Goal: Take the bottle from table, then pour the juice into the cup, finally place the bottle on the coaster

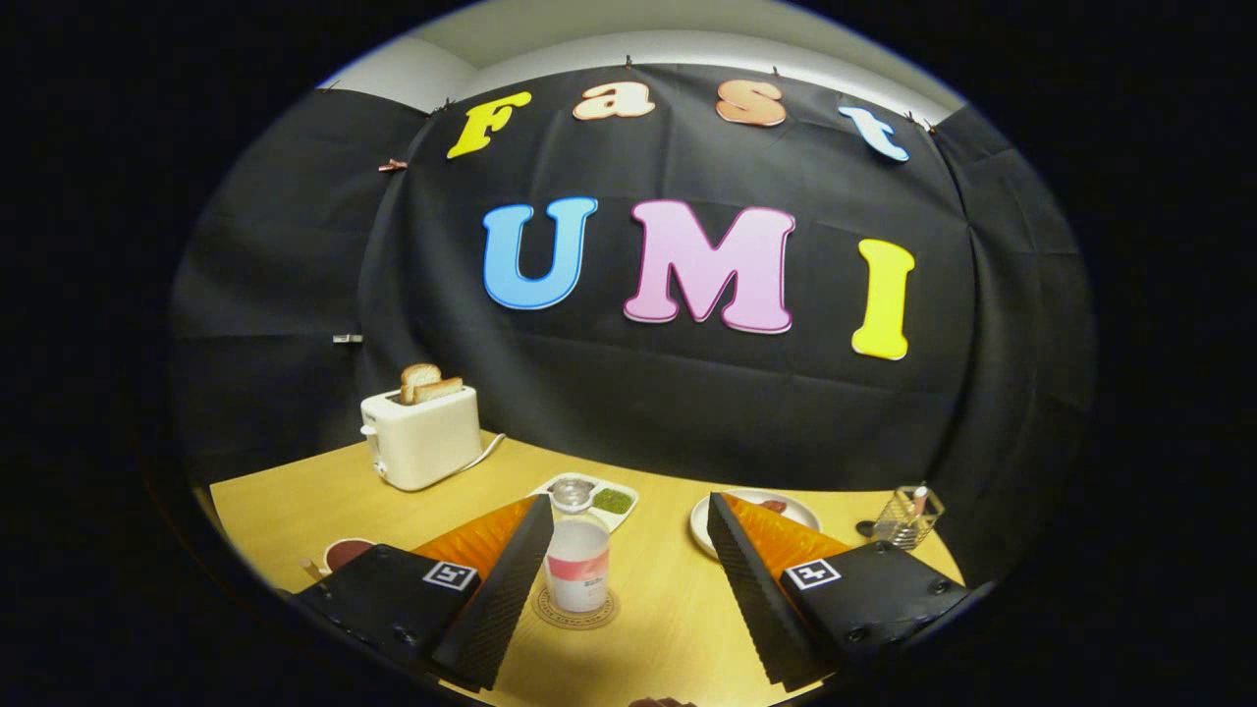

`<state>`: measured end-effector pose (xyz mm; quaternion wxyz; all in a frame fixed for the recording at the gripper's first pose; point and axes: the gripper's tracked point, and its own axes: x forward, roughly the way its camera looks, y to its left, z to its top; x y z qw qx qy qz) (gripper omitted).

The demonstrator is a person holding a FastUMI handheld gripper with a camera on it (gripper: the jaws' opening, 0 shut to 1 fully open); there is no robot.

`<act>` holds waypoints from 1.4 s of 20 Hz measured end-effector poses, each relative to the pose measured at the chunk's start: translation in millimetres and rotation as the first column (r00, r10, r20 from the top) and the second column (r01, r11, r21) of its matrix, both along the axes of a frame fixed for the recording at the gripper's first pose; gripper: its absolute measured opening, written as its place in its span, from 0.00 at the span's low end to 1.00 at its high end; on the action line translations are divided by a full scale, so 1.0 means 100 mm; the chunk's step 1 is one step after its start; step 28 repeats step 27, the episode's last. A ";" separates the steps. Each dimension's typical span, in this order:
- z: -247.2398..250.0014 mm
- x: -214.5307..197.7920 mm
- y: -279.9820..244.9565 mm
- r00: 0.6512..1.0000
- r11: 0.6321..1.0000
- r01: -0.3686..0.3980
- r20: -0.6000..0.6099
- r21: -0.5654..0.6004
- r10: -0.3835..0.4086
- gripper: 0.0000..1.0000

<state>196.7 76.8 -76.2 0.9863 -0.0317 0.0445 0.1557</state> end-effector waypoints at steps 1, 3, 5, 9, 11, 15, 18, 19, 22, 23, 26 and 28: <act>0.15 -0.03 -0.18 0.999 0.999 0.041 0.018 -0.011 -0.041 0.97; 0.46 -0.20 -0.42 0.994 0.995 0.100 0.040 0.005 -0.100 0.98; 0.64 -0.41 -0.61 0.988 0.989 0.147 0.038 0.010 -0.147 0.97; 0.97 -0.90 -0.87 0.975 0.977 0.213 0.059 -0.005 -0.213 0.97; 1.11 -1.13 -0.96 0.968 0.970 0.239 0.083 -0.031 -0.236 0.97; 1.23 -1.62 -0.88 0.966 0.968 0.251 0.071 0.003 -0.251 0.97; 1.23 -1.92 -0.78 0.967 0.969 0.245 0.072 -0.008 -0.244 0.97; 1.21 -2.01 -0.76 0.969 0.971 0.238 0.071 -0.019 -0.237 0.97; 1.22 -2.16 -0.74 0.970 0.971 0.237 0.067 -0.023 -0.235 0.97; 1.22 -2.18 -0.75 0.969 0.971 0.239 0.062 -0.016 -0.238 0.97; 1.29 -2.19 -0.83 0.966 0.968 0.252 0.068 -0.003 -0.251 0.97; 1.32 -2.18 -0.85 0.965 0.967 0.253 0.073 0.000 -0.253 0.97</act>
